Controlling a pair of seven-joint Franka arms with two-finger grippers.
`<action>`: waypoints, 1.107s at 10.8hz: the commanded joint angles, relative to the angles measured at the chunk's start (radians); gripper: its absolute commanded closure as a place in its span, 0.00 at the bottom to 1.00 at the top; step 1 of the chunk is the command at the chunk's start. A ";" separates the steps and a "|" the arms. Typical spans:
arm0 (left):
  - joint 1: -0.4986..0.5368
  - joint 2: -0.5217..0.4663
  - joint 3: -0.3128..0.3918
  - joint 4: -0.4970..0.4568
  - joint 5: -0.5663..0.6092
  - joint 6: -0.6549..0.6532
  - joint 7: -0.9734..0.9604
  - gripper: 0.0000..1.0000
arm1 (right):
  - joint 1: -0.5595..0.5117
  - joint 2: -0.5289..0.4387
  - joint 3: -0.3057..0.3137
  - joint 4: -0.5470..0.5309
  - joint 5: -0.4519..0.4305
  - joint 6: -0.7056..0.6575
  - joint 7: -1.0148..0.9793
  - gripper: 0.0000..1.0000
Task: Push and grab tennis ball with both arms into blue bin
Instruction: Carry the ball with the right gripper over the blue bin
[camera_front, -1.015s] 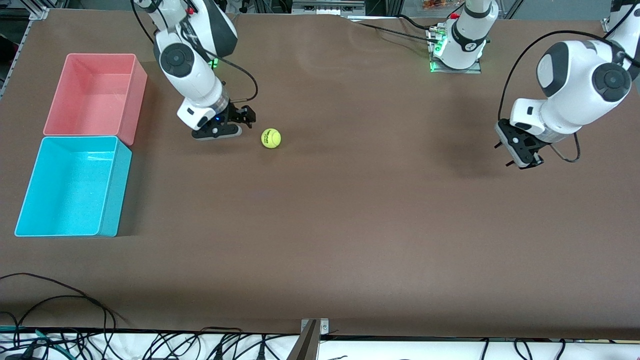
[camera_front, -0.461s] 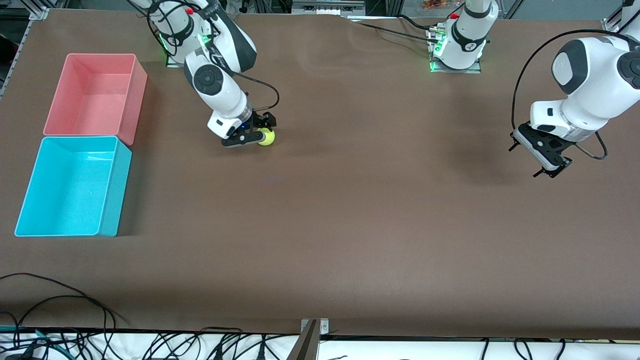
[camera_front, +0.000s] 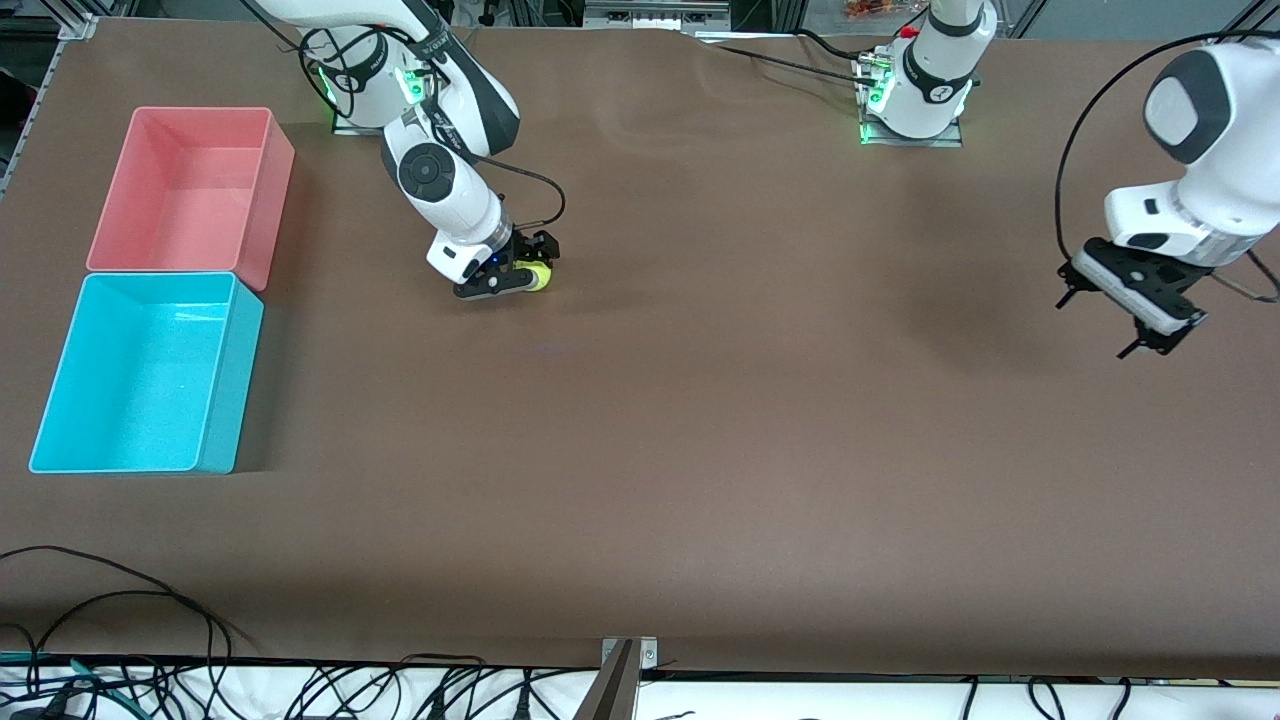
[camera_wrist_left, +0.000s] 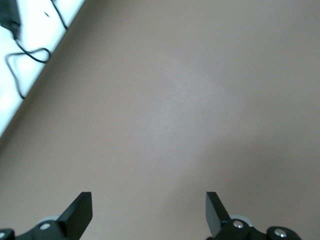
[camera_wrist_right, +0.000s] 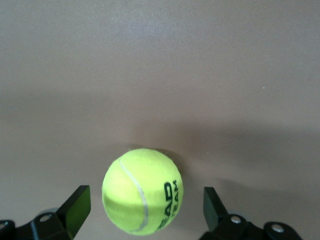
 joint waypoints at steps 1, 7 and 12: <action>-0.007 -0.063 -0.004 0.042 -0.032 -0.068 -0.032 0.00 | 0.019 0.047 0.001 -0.040 0.010 0.135 0.006 0.00; -0.021 -0.129 -0.023 0.179 -0.017 -0.353 -0.464 0.00 | 0.025 0.061 -0.001 -0.046 0.011 0.168 0.009 0.78; -0.030 -0.129 -0.036 0.351 -0.003 -0.626 -0.786 0.00 | 0.019 -0.061 -0.034 -0.026 0.007 0.063 -0.016 0.80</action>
